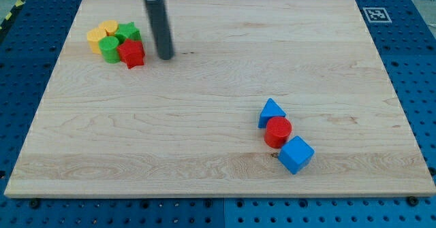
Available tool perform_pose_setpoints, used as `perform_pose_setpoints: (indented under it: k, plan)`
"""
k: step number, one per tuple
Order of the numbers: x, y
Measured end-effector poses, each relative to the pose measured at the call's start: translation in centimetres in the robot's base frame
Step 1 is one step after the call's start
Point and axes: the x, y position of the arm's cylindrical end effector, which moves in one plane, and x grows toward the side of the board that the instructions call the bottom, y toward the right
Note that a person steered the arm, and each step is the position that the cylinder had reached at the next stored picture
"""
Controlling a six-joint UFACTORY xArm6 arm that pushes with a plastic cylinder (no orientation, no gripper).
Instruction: Move the blue cube along with the red circle closer to the red star
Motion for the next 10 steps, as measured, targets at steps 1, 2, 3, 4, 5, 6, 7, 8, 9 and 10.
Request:
perform_pose_setpoints:
  k: [1,2,3,4,5,6,7,8,9,10]
  plan:
    - [0.0,11.4]
    - [3.2,22.2]
    - [10.4,30.5]
    - [19.3,33.8]
    - [24.9,31.3]
    - [25.1,24.7]
    - [24.8,21.9]
    - [24.6,21.8]
    - [23.6,20.1]
    - [22.9,17.7]
